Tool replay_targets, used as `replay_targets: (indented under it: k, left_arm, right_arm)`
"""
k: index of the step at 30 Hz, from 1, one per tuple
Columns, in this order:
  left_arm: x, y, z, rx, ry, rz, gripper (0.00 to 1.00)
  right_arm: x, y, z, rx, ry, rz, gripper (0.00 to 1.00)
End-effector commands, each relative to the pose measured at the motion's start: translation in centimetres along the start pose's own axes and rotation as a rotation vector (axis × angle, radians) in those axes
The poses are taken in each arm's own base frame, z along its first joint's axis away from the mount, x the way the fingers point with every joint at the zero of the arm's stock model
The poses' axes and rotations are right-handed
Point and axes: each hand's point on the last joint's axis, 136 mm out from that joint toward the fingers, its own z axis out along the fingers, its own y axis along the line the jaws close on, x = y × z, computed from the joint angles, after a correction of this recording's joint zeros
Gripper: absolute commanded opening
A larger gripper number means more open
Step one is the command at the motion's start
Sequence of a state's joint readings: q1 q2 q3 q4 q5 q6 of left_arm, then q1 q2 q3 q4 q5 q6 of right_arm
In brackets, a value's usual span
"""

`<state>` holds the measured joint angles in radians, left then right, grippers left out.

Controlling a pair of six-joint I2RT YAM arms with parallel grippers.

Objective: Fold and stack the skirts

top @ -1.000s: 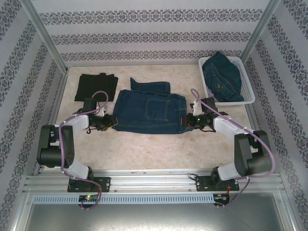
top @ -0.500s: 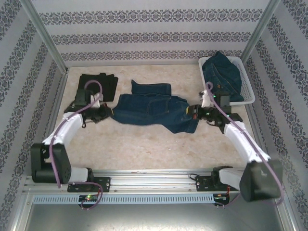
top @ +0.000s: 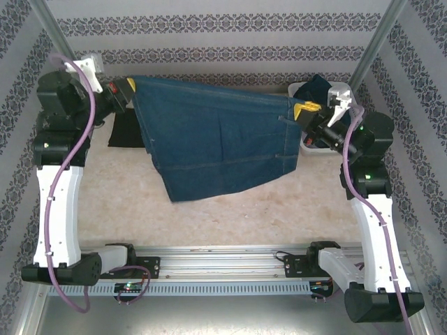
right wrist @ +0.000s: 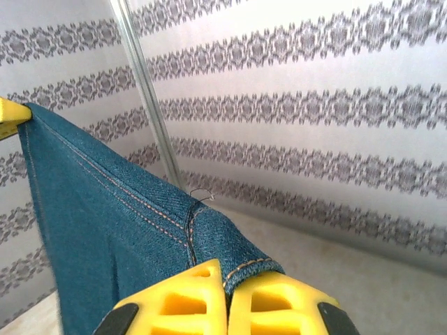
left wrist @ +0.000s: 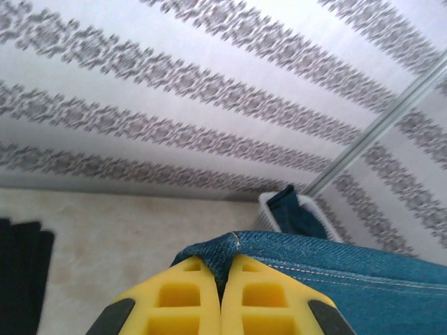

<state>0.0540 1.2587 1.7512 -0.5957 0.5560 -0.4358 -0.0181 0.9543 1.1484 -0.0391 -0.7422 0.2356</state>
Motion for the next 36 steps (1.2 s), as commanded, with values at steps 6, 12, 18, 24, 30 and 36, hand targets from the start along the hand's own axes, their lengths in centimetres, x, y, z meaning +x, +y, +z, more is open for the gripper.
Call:
replay_targets:
  k: [6, 12, 18, 24, 30, 36]
  left_arm:
    - [-3.1, 4.0, 9.9, 0.042, 0.080, -0.073, 0.00]
    - [-10.0, 4.5, 13.6, 0.068, -0.070, 0.042, 0.00]
    - [-12.3, 3.5, 11.5, 0.155, -0.131, 0.040, 0.00]
    - [0.7, 4.2, 12.7, 0.101, 0.260, 0.108, 0.00]
    - [19.4, 12.5, 10.2, -0.161, 0.477, -0.151, 0.09]
    - [30.9, 16.0, 1.9, -0.369, 0.536, -0.345, 0.78]
  right_arm:
    - [-3.3, -6.1, 5.6, 0.030, -0.109, 0.006, 0.00]
    - [-7.0, -8.4, 10.3, -0.033, -0.112, 0.003, 0.00]
    - [-6.0, -8.1, 10.4, -0.053, -0.056, -0.053, 0.00]
    - [5.8, -9.1, 8.5, 0.001, 0.110, 0.103, 0.00]
    - [21.6, -7.6, 4.1, 0.096, 0.332, 0.444, 0.08]
    - [29.4, -5.7, -3.0, 0.348, 0.432, 0.625, 0.53]
